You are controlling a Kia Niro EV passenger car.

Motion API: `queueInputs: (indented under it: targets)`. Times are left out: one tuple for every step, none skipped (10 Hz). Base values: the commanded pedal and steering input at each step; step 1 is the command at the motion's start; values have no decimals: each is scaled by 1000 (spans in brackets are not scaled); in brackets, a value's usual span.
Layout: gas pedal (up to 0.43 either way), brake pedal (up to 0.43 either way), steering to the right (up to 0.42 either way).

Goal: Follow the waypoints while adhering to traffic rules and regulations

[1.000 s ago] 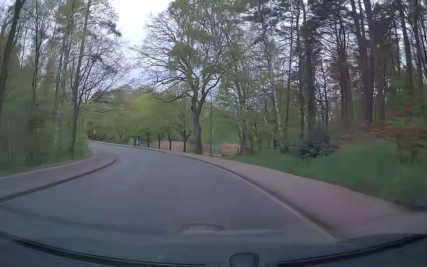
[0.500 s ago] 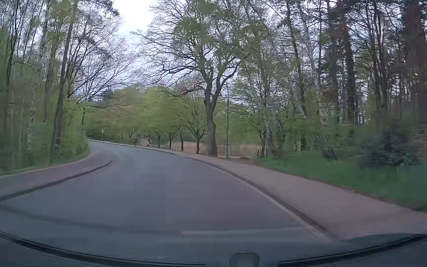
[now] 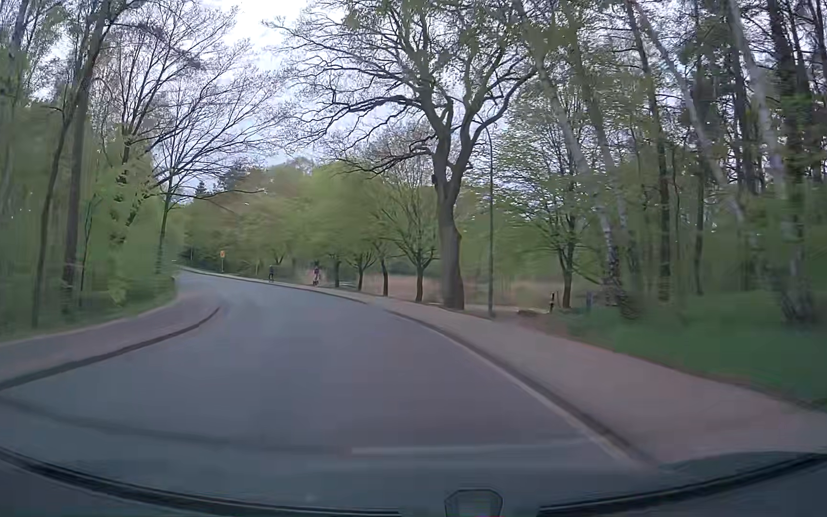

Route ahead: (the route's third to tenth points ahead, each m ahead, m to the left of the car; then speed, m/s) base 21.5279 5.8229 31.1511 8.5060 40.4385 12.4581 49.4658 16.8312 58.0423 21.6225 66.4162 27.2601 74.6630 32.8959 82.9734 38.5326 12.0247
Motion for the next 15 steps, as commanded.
queueInputs:
  targets:
    - [130, 0, -56]
    - [130, 0, -52]
    - [130, 0, -51]
    - [130, 0, -51]
    - [130, 0, -51]
    - [130, 0, -50]
    - [130, 0, -51]
    - [130, 0, -51]
    - [130, 0, -50]
    - [118, 0, -50]
    - [118, 0, -50]
    - [118, 0, -50]
    - [110, 0, -50]
    - [110, 0, -49]
    - [110, 0, -49]
